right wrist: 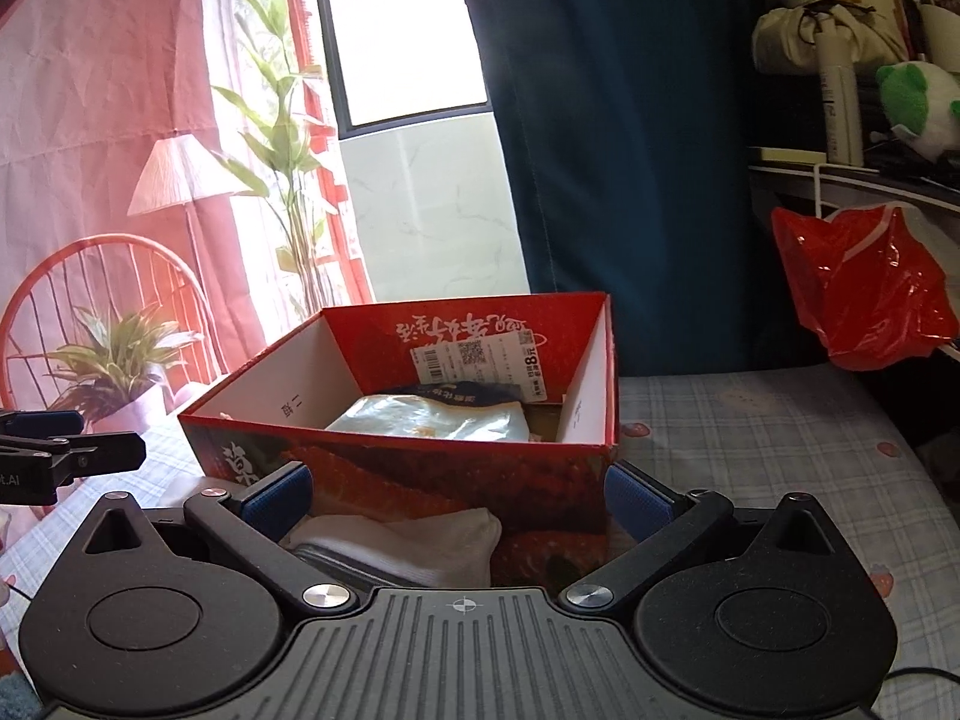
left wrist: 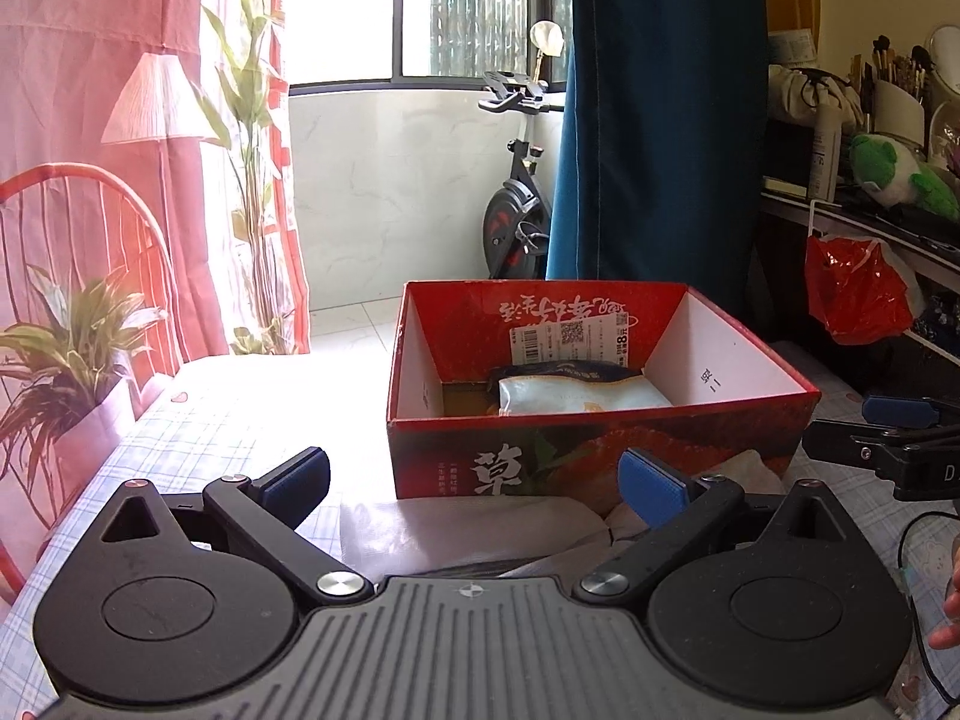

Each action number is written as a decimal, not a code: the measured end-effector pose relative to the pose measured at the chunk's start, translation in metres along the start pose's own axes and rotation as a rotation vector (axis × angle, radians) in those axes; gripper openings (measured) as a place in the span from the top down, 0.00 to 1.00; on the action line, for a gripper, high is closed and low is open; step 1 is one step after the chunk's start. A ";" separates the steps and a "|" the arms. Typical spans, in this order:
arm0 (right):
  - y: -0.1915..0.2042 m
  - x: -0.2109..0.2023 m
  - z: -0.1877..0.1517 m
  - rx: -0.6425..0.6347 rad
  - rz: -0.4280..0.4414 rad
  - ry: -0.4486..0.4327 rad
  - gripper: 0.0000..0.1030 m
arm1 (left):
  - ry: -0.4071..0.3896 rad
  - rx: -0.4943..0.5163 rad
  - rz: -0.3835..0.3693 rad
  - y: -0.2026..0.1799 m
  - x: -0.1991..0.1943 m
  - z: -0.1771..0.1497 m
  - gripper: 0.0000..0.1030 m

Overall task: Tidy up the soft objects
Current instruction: 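Move both tools back to the white zippered pouch beside the box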

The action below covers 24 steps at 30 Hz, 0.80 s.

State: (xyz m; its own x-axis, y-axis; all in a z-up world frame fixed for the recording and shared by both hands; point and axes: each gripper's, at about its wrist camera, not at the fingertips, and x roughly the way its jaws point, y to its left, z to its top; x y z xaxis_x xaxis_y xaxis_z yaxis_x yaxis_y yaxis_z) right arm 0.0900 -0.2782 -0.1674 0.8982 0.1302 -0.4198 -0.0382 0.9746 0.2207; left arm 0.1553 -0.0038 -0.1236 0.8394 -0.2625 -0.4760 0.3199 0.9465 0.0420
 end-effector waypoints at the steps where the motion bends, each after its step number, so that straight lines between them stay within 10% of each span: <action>1: 0.000 0.000 -0.005 0.000 -0.001 -0.005 0.00 | 0.007 -0.005 -0.006 0.001 0.000 -0.003 0.00; 24: 0.019 0.033 -0.048 -0.046 -0.007 0.118 0.00 | 0.094 -0.102 -0.073 0.041 0.036 -0.043 0.00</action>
State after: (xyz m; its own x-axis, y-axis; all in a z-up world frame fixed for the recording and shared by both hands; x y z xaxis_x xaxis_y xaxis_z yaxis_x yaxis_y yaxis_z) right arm 0.0977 -0.2470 -0.2195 0.8411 0.1410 -0.5222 -0.0542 0.9825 0.1780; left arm 0.1801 0.0336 -0.1769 0.7689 -0.3174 -0.5550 0.3283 0.9409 -0.0833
